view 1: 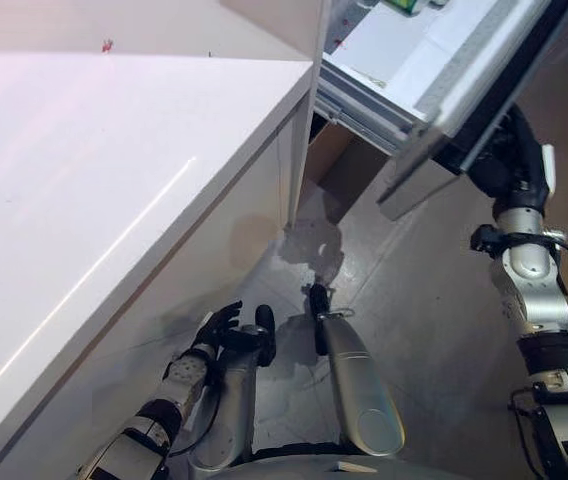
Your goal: Put drinks into fridge and close the fridge
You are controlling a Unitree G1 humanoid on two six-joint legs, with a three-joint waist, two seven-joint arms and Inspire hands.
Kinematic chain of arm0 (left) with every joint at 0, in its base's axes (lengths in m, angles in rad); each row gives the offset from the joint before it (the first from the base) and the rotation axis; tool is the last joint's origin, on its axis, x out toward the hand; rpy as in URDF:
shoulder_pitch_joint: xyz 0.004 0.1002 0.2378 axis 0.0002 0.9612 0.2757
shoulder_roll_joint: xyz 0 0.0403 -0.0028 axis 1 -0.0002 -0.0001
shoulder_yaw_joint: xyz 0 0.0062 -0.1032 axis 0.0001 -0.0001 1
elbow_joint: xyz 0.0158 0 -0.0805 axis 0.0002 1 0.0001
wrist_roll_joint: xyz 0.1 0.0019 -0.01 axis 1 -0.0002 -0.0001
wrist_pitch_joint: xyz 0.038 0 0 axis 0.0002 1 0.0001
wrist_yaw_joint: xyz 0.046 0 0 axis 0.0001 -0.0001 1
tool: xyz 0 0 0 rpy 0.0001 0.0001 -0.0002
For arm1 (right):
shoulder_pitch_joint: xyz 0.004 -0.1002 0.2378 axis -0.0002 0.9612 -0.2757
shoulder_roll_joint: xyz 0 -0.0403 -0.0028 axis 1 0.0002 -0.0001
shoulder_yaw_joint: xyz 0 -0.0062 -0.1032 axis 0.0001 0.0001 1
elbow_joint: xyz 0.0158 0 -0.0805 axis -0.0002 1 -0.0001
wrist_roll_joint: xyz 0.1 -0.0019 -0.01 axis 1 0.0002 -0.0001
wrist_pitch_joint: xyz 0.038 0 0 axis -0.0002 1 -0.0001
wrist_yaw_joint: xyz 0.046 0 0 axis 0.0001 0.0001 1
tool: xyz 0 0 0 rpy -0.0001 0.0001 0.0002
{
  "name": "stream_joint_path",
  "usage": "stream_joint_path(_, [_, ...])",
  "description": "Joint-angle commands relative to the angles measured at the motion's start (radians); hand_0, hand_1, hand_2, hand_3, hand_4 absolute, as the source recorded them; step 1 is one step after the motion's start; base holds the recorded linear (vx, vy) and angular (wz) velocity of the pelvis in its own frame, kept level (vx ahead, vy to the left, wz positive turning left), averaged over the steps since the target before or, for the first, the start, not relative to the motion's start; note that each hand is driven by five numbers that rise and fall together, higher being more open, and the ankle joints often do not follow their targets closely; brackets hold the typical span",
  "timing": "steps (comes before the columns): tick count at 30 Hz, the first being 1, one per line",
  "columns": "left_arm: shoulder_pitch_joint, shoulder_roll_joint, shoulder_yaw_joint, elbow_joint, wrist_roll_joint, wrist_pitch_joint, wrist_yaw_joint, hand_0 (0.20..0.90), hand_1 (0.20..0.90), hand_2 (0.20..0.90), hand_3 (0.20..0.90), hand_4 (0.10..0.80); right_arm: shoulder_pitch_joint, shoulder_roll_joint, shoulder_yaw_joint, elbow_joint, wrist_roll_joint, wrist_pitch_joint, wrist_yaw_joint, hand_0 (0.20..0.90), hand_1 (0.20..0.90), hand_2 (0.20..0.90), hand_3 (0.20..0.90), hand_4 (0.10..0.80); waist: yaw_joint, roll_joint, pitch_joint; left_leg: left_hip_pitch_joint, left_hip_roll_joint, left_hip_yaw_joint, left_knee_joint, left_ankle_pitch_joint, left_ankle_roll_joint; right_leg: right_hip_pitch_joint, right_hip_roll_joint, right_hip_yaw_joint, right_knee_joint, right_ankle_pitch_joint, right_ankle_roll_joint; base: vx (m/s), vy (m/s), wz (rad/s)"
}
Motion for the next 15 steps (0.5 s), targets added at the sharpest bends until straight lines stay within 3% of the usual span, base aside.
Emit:
stream_joint_path(1, [0.165, 0.023, -0.034, -0.008, 0.027, -0.018, -0.014, 0.900, 0.900, 0.900, 0.900, 0.800, -0.308, -0.023, 0.172, -0.156, -0.089, -0.106, 0.224, 0.900, 0.900, 0.900, 0.900, 0.800, 0.129, -0.020, -0.132, 0.029, -0.034, -0.018, 0.054, -0.046, -0.022, 0.134, -0.012, -0.037, 0.009, -0.067, -0.018, 0.202, 0.017, 0.24])
stream_joint_path(9, [0.201, 0.055, -0.019, 0.010, 0.041, -0.003, -0.039, 0.900, 0.900, 0.900, 0.900, 0.800, -0.382, 0.013, 0.206, -0.095, -0.077, -0.043, 0.190, 0.900, 0.900, 0.900, 0.900, 0.800, 0.175, -0.013, -0.173, 0.111, -0.053, -0.062, -0.014, -0.028, -0.026, 0.220, -0.026, -0.070, -0.039, -0.068, -0.014, 0.142, 0.034, 0.16])
stream_joint_path(12, [0.219, 0.058, -0.010, 0.016, 0.050, -0.002, -0.053, 0.900, 0.900, 0.900, 0.900, 0.800, -0.345, 0.027, 0.186, -0.064, -0.106, -0.018, 0.121, 0.900, 0.900, 0.900, 0.900, 0.800, 0.176, -0.013, -0.191, 0.158, -0.053, -0.066, -0.060, -0.027, -0.023, 0.260, -0.030, -0.072, -0.077, -0.059, -0.006, 0.092, 0.022, 0.79])
stream_joint_path(15, [0.237, 0.056, -0.005, 0.027, 0.057, -0.014, -0.062, 0.900, 0.900, 0.900, 0.900, 0.800, -0.287, 0.023, 0.168, -0.035, -0.221, -0.005, 0.013, 0.900, 0.900, 0.900, 0.900, 0.800, 0.169, -0.018, -0.210, 0.201, -0.047, -0.063, -0.112, -0.018, -0.023, 0.297, -0.031, -0.067, -0.128, -0.042, 0.004, 0.035, -0.002, 0.22])
